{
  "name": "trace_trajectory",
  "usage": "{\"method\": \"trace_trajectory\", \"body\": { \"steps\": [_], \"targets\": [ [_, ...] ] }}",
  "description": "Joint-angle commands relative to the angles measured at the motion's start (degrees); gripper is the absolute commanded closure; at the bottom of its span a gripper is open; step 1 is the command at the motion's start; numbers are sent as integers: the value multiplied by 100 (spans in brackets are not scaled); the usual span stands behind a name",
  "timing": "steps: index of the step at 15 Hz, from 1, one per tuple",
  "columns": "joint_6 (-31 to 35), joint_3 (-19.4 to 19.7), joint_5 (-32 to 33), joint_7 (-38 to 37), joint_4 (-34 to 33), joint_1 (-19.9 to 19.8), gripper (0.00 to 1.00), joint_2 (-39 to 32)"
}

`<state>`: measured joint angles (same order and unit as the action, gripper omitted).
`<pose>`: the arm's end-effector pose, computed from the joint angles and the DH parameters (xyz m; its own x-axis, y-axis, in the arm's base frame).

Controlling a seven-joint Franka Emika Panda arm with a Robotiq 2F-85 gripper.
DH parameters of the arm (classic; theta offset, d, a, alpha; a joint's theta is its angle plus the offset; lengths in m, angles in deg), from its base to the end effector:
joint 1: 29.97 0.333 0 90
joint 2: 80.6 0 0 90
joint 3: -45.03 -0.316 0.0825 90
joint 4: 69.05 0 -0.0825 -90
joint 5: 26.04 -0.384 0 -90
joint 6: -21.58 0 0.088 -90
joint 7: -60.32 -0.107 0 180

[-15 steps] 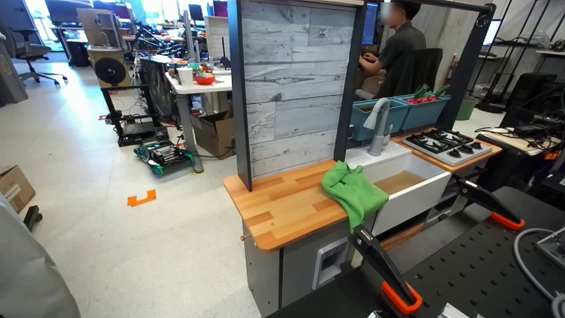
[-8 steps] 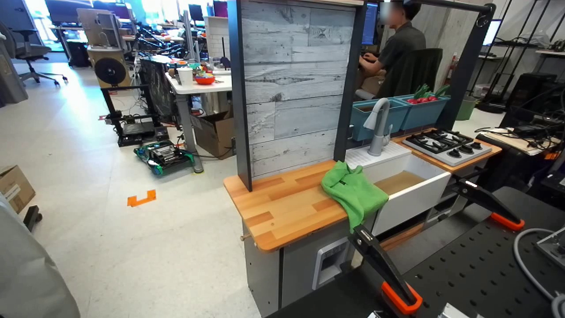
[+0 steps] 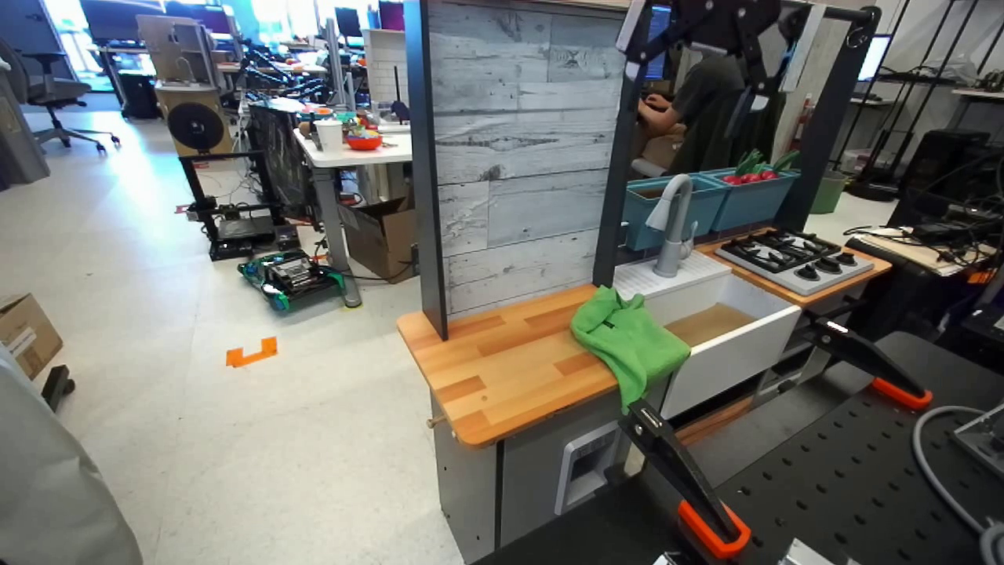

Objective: Move the green towel to the left

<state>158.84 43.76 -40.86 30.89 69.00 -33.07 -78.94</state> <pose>0.4875 -0.0135 0.3247 0.7437 -0.6628 -0.0877 -0.6675 -0.7288 -0.1524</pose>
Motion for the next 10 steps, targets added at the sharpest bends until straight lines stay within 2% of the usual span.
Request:
{"method": "trace_trajectory", "body": {
  "steps": [1,5,10],
  "targets": [
    [420,310,-211,174,-500,-100,0,-896],
    [652,579,-363,82,-1136,-205,0,-1900],
    [503,796,-623,-23,-2213,-376,0,-3159]
  ]
}}
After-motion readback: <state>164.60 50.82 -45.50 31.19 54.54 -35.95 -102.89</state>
